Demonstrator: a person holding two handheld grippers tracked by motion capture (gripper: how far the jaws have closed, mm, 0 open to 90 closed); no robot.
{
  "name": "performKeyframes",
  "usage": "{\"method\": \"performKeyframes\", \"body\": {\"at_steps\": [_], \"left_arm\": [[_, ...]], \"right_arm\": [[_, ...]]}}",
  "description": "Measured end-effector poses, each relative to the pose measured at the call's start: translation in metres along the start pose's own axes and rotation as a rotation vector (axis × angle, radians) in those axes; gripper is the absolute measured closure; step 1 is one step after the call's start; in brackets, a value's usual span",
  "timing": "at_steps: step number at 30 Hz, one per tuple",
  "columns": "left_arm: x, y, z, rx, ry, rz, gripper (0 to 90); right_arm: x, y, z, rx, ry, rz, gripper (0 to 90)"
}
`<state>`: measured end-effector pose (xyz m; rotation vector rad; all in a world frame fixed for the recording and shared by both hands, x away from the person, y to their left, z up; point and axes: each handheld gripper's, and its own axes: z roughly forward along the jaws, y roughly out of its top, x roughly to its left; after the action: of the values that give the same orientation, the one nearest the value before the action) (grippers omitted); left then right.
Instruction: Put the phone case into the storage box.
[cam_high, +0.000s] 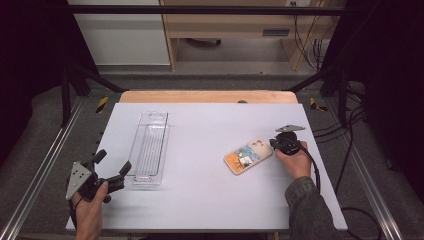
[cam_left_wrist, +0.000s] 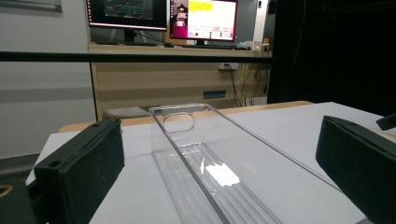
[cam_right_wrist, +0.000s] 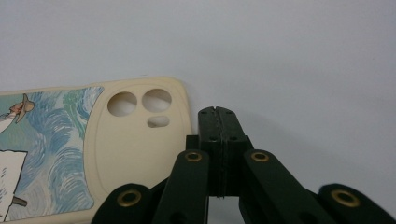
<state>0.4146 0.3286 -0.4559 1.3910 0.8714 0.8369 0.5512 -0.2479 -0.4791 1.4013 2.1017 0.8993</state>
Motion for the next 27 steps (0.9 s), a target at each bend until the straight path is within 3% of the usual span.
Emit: {"method": "performKeyframes", "body": {"at_steps": [15,27], "left_arm": [[-0.0009,0.0000,0.0002,-0.003,-0.003,-0.002,1.1],[-0.0008,-0.0001,0.0003,0.001,-0.005,0.003,1.1]], "right_arm": [[0.0019,-0.0007,0.0070,0.012,0.007,0.002,90.0],[0.0052,-0.0012,0.0063,0.018,0.051,-0.006,90.0]]}}
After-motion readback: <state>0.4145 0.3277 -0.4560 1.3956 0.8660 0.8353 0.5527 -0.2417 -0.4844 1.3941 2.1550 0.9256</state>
